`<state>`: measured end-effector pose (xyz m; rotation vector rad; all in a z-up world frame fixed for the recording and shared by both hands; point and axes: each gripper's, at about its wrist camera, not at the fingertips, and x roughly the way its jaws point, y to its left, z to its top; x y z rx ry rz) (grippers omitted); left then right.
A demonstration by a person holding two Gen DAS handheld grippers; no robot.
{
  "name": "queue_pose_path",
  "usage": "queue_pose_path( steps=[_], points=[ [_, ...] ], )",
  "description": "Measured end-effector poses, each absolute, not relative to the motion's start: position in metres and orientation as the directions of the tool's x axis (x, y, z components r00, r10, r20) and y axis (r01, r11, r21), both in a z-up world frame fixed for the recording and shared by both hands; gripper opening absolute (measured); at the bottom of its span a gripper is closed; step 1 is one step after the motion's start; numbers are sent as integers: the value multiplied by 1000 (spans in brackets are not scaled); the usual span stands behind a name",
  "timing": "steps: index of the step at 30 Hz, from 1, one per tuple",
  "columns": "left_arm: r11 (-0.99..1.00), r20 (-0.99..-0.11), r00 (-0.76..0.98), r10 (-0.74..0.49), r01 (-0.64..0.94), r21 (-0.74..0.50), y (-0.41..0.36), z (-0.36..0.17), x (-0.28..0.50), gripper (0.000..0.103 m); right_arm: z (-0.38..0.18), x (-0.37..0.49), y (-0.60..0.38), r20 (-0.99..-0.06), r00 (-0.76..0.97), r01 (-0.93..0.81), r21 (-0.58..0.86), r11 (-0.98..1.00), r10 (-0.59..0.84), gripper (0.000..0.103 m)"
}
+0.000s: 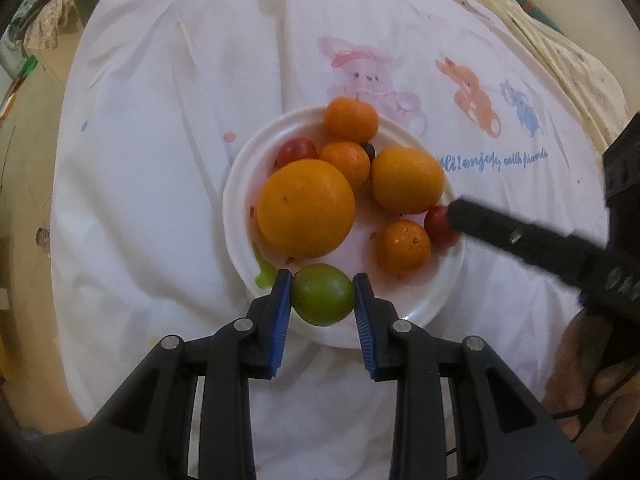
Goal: Organize fruits
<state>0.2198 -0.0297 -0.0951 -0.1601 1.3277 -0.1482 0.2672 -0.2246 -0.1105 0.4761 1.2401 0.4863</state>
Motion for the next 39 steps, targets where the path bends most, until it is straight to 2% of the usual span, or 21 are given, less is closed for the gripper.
queue_pose_path(
  steps=[4,10,21,22,23,29,32,36,39],
  points=[
    [977,-959,187,-213,28,-212,-40,-108,217,27,-105,268,-234,-780,275,-72,566,821,562,60],
    [977,-963,172,-208,84,-196,-64,-115,216,27,-105,269,-244,-789,280,-42,558,829,546,61],
    [983,-975,139,-176,74,-167,-71,-132,226,29,-94,268,-257,-780,308,-28,565,825,545,65],
    [984,-975,139,-172,75,-163,-71,-132,226,37,-94,268,-257,-779,308,-25,567,823,546,65],
    [984,-975,143,-170,76,-160,-73,-131,226,50,-94,269,-258,-778,309,-21,569,822,547,65],
    [986,-973,175,-151,96,-136,-74,-123,224,73,-93,270,-261,-784,318,-12,559,829,533,65],
    [987,-968,202,-150,95,-133,-69,-114,220,74,-93,269,-265,-788,326,-4,551,834,522,65],
    [995,-947,317,-52,101,-21,-62,-95,209,74,-89,263,-272,-800,342,-1,524,852,493,65],
    [998,-921,390,-26,66,0,-50,-77,200,74,-82,251,-274,-807,361,-14,496,868,467,71]
  ],
)
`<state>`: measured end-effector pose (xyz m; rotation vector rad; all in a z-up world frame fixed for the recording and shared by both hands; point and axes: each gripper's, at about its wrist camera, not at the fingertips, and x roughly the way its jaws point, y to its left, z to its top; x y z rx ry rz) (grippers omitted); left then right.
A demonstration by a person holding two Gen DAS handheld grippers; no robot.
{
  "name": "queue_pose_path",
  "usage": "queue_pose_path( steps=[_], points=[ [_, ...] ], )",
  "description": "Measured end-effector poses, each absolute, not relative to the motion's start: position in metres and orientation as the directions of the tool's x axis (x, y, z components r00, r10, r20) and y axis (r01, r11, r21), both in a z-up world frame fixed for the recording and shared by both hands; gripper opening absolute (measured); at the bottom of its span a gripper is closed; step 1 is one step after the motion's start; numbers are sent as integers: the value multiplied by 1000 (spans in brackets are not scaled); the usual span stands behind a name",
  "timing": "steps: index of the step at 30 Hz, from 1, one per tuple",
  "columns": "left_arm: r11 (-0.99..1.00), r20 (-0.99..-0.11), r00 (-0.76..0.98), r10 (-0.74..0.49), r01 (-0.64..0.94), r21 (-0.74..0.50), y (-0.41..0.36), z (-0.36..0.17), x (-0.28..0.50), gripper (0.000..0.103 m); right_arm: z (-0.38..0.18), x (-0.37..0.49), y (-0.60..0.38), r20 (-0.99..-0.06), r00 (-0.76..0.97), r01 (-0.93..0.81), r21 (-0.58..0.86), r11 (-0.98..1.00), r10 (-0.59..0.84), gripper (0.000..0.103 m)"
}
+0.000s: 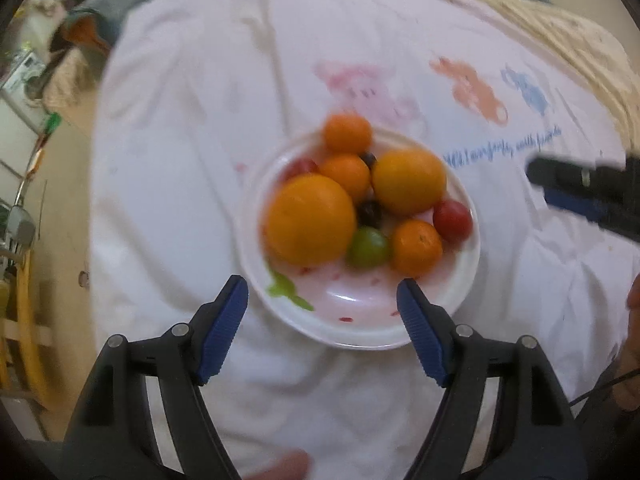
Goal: Organize fruits
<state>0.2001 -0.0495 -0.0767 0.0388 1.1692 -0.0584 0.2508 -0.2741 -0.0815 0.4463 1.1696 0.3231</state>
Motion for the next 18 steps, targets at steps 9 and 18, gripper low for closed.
queue_pose_path(
  steps=[9,18],
  points=[
    [999,-833,552,-25,31,-9,-29,-33,170,96,-54,201,-263,-801,453,-98,392,915,392,101],
    [999,-788,616,-14,-25,-37,-15,-15,125,102,-36,147,-243,-758,562,-165,290,943,331,103]
  ],
)
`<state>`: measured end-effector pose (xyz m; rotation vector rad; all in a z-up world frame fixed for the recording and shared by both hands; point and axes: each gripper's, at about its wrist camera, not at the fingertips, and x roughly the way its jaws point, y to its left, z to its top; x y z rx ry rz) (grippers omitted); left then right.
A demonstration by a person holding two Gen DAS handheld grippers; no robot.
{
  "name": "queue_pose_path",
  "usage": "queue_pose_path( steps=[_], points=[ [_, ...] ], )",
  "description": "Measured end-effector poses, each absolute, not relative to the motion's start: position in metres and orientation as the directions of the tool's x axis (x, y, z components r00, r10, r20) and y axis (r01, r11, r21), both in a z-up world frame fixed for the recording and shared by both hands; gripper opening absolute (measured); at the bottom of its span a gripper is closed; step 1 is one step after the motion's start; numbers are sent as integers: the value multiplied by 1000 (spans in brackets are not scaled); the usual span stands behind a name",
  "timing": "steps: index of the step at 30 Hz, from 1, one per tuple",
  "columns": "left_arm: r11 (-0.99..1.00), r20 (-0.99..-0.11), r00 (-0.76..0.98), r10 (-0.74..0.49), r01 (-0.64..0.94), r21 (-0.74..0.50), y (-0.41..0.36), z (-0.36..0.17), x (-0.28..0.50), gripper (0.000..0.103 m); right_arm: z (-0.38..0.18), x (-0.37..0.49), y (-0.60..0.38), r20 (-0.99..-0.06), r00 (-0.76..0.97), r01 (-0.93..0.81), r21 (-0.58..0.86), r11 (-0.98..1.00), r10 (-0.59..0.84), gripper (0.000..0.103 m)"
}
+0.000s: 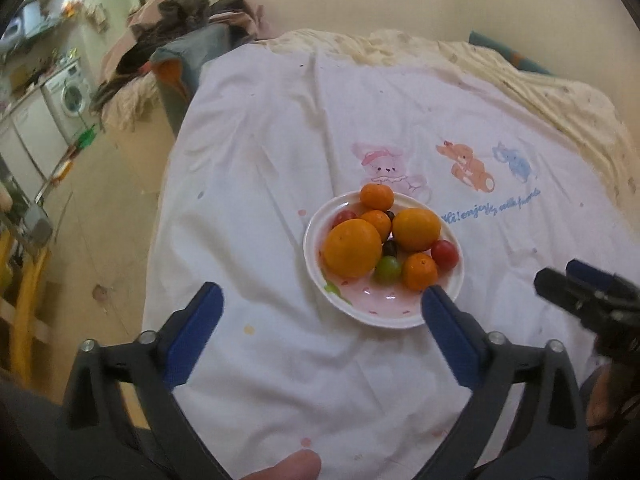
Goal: Organize fruits
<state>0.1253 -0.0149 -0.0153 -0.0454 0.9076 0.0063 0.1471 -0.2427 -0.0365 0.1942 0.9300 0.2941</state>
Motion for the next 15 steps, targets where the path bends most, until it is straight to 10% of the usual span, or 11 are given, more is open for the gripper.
queue_pose_path(
  steps=[15],
  points=[
    [995,-716,697,-26,-51,-87,-4,-7,86,102,-29,105,-216,-697,680,-174,145,974,225,103]
  ],
)
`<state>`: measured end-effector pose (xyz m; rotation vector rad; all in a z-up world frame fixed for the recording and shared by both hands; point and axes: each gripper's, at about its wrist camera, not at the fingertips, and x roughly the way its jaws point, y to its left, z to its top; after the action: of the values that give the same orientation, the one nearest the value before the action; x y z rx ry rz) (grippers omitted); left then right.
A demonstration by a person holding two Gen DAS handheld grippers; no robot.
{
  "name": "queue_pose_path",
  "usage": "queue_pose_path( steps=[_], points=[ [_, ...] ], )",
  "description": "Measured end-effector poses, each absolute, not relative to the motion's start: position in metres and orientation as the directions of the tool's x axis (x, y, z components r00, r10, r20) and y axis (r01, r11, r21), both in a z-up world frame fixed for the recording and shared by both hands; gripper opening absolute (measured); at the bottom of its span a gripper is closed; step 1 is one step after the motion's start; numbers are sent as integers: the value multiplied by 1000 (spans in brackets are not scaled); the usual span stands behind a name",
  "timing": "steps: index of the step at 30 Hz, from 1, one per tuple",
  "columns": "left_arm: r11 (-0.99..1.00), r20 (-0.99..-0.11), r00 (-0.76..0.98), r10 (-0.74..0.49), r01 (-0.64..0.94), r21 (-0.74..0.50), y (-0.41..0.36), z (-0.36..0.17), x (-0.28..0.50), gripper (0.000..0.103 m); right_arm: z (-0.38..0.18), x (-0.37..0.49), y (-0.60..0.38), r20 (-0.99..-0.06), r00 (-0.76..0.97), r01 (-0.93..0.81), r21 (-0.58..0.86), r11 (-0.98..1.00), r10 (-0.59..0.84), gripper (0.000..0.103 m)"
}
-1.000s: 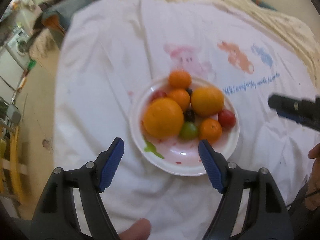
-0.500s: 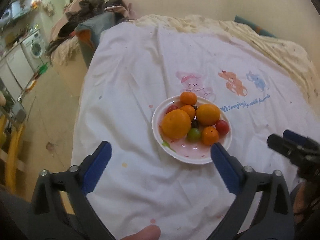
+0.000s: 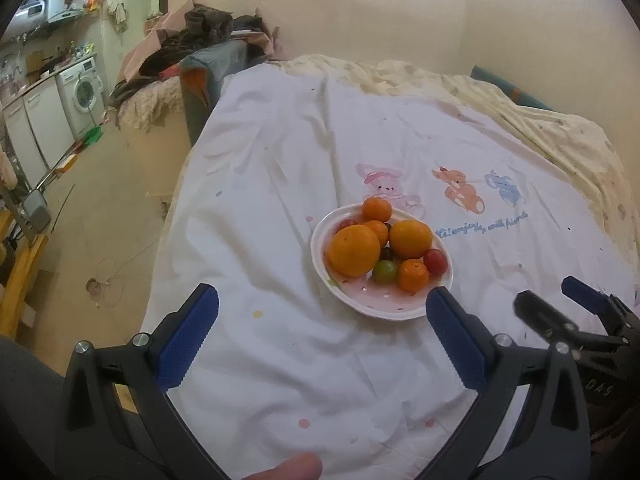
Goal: Organize fruits
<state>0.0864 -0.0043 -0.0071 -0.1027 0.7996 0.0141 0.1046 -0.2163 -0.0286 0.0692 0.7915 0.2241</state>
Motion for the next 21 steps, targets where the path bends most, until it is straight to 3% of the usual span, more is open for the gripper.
queue_pose_path(
  steps=[21],
  points=[
    [993,-745,666,-32,-61,-98,-9,-19,90,102,-28,106,-221,-695,684,-154,158,975,221,103]
  ],
)
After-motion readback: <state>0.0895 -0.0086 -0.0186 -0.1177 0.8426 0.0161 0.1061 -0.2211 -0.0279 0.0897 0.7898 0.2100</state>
